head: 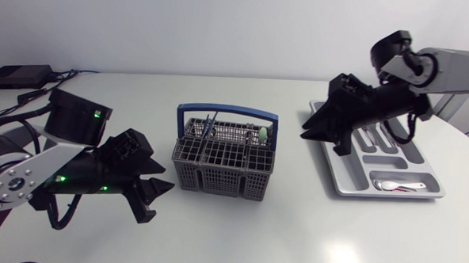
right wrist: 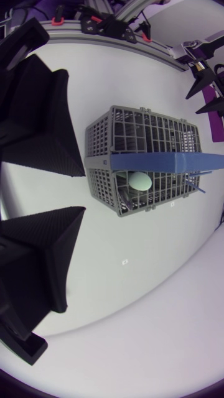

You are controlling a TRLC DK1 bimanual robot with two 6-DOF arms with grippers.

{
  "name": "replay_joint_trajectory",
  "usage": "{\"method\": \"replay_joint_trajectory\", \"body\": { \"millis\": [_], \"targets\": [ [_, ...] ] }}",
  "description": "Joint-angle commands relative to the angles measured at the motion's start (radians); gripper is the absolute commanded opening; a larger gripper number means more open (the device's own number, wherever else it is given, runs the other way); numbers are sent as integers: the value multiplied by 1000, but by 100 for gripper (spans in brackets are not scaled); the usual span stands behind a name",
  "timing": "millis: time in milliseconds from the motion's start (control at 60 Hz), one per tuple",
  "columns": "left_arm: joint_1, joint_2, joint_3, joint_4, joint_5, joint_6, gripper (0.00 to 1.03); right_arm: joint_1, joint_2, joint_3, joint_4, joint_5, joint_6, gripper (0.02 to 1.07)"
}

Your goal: Unload the cutlery basket into the drawer organizer.

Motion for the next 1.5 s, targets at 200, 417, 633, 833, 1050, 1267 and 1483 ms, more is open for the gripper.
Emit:
{"method": "replay_joint_trajectory", "body": {
  "millis": [200, 417, 633, 833, 1050, 1267, 1483],
  "targets": [
    [29, 108, -2, 69, 31, -46, 16, 94, 275, 147, 134, -11, 284, 8],
    [48, 147, -4, 104, 31, -43, 16, 85, 341, 208, 222, 4, 402, 8],
    [69, 167, -1, 139, 40, -46, 16, 62, 394, 271, 239, -40, 451, 8],
    [77, 202, 15, 182, 40, -52, 16, 85, 414, 291, 139, -125, 399, 8],
    [109, 275, 50, 241, 47, -57, 16, 91, 371, 240, 55, -166, 324, 8],
    [138, 363, 116, 279, 59, -58, 16, 103, 288, 141, 26, -168, 278, 8],
    [164, 463, 211, 294, 80, -69, 16, 115, 173, 1, 26, -157, 268, 8]
  ]
}}
